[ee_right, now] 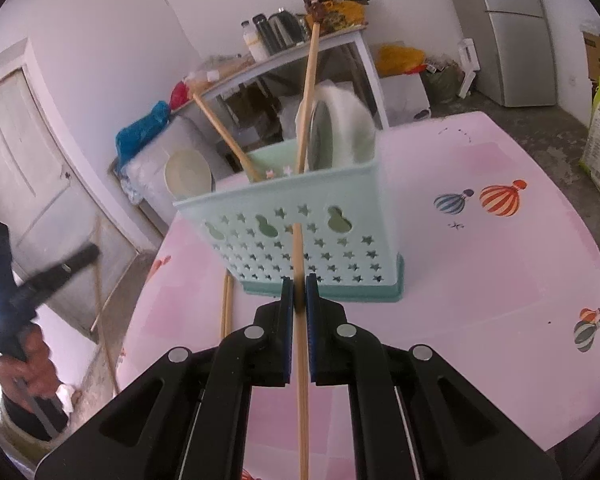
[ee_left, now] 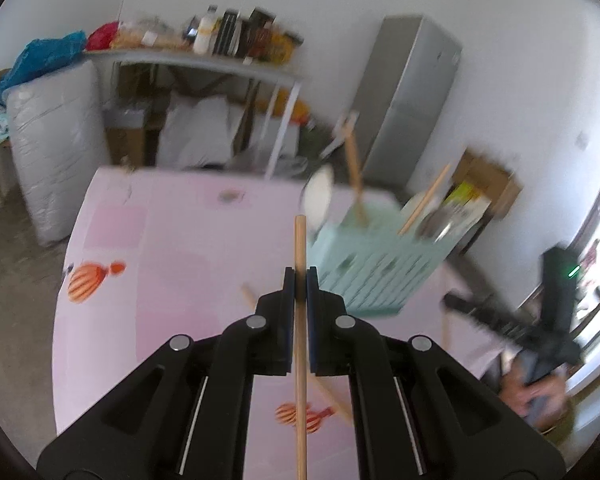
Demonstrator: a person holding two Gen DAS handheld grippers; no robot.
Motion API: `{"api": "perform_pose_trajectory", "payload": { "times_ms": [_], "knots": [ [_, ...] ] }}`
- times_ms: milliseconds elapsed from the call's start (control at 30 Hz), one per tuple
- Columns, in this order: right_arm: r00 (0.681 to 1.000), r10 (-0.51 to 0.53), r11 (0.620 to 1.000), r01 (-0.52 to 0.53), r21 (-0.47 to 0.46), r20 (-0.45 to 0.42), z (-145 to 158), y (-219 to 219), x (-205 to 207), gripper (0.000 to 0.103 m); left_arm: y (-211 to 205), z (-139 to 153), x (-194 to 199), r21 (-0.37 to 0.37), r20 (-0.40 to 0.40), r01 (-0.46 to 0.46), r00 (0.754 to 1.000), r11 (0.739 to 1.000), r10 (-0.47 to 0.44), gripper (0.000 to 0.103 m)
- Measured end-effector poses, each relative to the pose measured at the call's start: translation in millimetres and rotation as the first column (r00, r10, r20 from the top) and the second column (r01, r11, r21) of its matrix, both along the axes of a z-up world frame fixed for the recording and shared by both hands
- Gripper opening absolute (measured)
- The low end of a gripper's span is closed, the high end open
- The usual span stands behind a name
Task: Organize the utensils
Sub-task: 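Lift both held chopsticks upright above the green holder with both grippers, then lower the chopstick into the holder and open the left gripper, then lower the chopstick into the holder and open the right gripper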
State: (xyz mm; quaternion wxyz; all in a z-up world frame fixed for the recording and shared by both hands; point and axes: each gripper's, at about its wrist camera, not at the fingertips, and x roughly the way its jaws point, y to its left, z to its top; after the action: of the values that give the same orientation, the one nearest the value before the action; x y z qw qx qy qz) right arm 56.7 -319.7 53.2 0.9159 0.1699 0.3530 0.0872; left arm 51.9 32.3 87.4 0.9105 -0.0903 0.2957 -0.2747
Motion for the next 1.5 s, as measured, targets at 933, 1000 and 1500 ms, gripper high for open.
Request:
{"api": "perform_pose_trajectory", "payload": {
  "times_ms": [933,1000,1500],
  "knots": [
    [1.0,-0.012,0.999,0.012,0.031,0.016,-2,-12,-8,0.006,-175,83,94,-0.206,0.427,-0.099,0.886,0.973,0.181,0.004],
    [1.0,-0.011,0.999,0.011,0.034,0.016,-2,-12,-7,0.006,-179,69,98,-0.165,0.407,-0.103,0.899,0.981,0.163,0.004],
    [0.999,-0.044,0.998,0.043,0.04,0.023,-1,-17,-15,0.006,-109,45,33,-0.151,0.357,-0.041,0.929,0.988,0.093,0.024]
  ]
}}
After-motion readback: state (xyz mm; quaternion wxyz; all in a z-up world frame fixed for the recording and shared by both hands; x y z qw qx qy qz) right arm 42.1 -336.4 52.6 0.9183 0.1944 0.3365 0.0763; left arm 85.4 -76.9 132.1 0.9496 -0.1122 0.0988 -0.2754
